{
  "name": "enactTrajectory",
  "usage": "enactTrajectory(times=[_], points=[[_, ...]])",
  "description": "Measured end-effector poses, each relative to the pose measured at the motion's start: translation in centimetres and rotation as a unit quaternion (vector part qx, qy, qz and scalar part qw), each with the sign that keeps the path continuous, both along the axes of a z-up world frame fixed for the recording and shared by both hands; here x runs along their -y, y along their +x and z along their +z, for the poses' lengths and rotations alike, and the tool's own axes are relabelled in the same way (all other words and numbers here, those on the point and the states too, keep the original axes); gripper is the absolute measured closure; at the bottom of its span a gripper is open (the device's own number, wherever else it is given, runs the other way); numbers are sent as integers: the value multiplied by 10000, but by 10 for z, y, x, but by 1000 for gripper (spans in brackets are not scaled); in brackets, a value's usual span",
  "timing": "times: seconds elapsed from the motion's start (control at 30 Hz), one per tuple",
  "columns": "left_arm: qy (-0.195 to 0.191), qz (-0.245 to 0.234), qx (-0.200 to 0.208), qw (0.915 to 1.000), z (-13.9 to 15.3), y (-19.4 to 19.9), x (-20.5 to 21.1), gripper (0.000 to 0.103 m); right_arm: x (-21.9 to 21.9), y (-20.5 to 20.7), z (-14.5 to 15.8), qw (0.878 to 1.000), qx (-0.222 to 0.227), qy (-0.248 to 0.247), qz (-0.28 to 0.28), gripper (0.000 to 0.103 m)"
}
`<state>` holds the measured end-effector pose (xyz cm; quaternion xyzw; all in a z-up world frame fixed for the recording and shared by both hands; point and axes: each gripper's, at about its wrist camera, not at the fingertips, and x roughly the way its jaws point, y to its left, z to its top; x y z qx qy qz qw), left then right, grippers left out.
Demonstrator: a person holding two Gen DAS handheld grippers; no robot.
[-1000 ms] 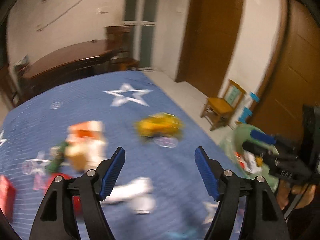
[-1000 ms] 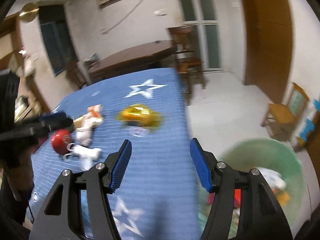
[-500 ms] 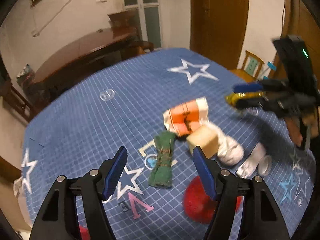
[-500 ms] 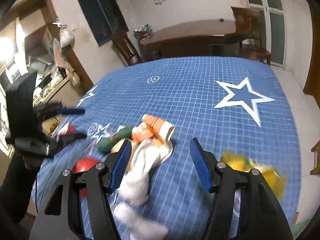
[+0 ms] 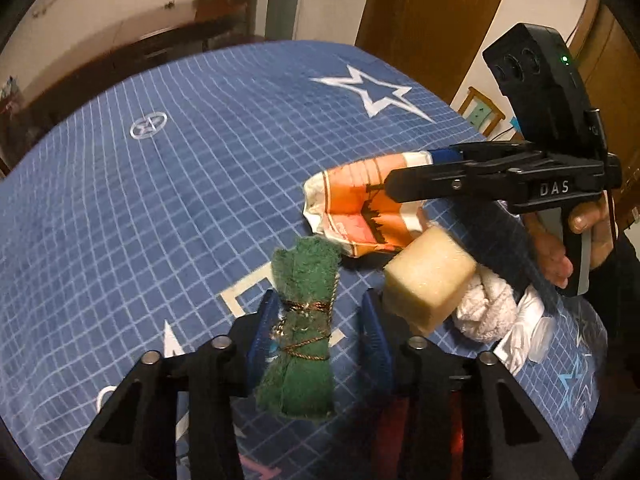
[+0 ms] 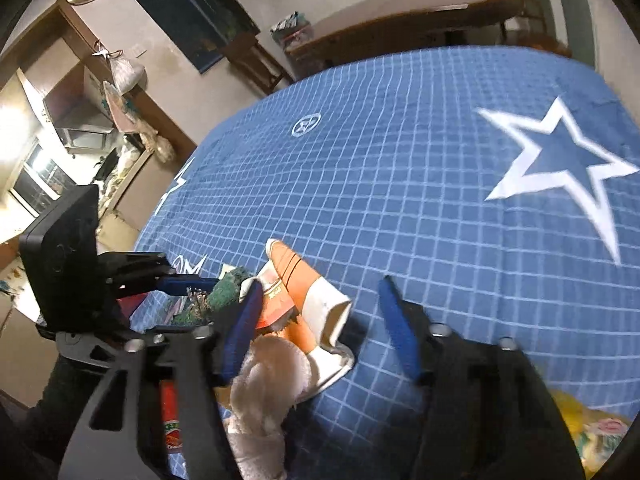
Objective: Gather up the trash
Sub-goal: 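Grasp the green sponge with left tool while right tool grasps orange-white wrapper, then carry sponge and orange wrapper over the green bin and open both tools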
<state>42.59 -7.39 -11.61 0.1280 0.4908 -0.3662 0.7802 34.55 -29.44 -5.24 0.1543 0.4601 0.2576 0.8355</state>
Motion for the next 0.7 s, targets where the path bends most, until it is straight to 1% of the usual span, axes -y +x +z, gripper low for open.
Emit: enactTrajectory(times=[0.03, 0.07, 0.13, 0.2, 0.23, 0.27, 0.3, 0.37, 0.5, 0.57, 0.63, 0.7], points=[[-35, 11, -6, 10000, -1, 1, -1, 62, -1, 0, -2, 10000, -35, -23, 45, 70], [-69, 40, -30, 10000, -1, 2, -2, 64, -3, 0, -2, 10000, -57, -39, 59, 77], [-81, 216, -45, 9997, -2, 7, -5, 83, -2, -1, -2, 10000, -41, 65, 41, 80], [-150, 261, -43, 9995, 0, 6, -9, 87, -3, -4, 3, 9999, 41, 114, -12, 86], [-109, 281, 44, 9995, 1, 5, -12, 88, -2, -6, 6, 9999, 101, 132, -46, 92], [-5, 329, 191, 9993, 3, 1, -11, 88, 1, -9, 10, 9998, 150, 144, -76, 95], [62, 397, 299, 9987, 5, 0, -11, 89, 1, -13, 17, 9996, 244, 57, -148, 95], [50, 554, 504, 9972, 16, -3, -15, 89, -2, -18, 28, 9990, 399, -8, -188, 95], [-55, 934, 991, 9907, 54, -17, -31, 89, 1, -35, 54, 9964, 782, -45, -336, 96], [-77, 1020, 1250, 9869, 73, -31, -35, 89, 2, -44, 66, 9946, 959, -42, -406, 96], [20, 1225, 1543, 9804, 91, -48, -39, 89, 2, -60, 83, 9915, 1216, -104, -457, 96], [34, 1467, 1736, 9738, 107, -64, -43, 88, 0, -71, 94, 9891, 1387, -144, -466, 96]])
